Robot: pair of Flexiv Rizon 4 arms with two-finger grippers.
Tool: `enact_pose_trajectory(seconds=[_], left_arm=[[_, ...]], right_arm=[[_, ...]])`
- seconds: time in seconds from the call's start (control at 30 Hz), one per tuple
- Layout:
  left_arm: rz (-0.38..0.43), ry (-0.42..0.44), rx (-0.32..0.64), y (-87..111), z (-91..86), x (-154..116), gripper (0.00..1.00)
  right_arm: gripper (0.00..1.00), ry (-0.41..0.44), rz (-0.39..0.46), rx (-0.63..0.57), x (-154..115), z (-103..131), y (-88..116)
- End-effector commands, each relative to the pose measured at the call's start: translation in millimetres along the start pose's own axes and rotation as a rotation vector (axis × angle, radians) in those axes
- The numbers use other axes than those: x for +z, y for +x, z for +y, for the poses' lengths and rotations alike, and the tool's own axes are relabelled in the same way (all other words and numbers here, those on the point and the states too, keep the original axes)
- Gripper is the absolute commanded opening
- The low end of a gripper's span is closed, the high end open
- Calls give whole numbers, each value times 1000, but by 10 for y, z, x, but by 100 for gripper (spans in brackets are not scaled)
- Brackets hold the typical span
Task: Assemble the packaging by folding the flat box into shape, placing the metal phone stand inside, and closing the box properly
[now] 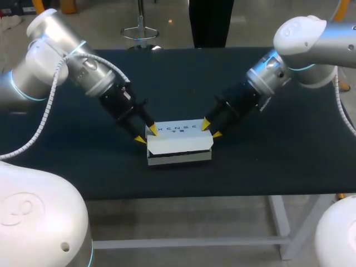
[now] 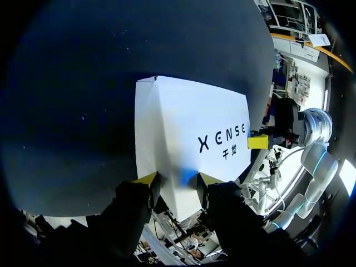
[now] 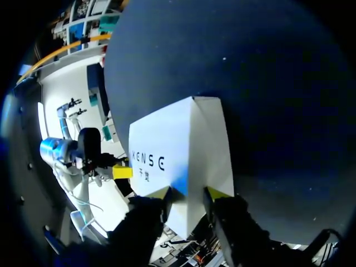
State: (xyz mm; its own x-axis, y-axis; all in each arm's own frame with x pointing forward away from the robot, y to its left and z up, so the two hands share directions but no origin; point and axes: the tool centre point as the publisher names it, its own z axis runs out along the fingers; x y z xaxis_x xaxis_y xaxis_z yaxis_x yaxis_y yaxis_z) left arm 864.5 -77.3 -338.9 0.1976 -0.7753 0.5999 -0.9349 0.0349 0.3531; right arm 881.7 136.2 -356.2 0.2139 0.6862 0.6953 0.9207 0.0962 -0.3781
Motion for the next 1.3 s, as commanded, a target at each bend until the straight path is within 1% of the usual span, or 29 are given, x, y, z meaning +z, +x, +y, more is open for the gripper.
enact_pose_trajectory(seconds=[0.03,0.57,1.13,1.3], left_arm=[[-8,-6,-2,42,-11,-3,46],[-10,-18,-17,35,-29,-19,45],[-38,-65,-46,86,-62,-14,46],[-34,-80,-57,91,-63,-19,45]], right_arm=[[42,9,0,-1,8,20,31],[43,21,-3,0,-5,34,48],[42,54,-9,10,-22,52,79],[42,65,-6,13,-29,51,78]])
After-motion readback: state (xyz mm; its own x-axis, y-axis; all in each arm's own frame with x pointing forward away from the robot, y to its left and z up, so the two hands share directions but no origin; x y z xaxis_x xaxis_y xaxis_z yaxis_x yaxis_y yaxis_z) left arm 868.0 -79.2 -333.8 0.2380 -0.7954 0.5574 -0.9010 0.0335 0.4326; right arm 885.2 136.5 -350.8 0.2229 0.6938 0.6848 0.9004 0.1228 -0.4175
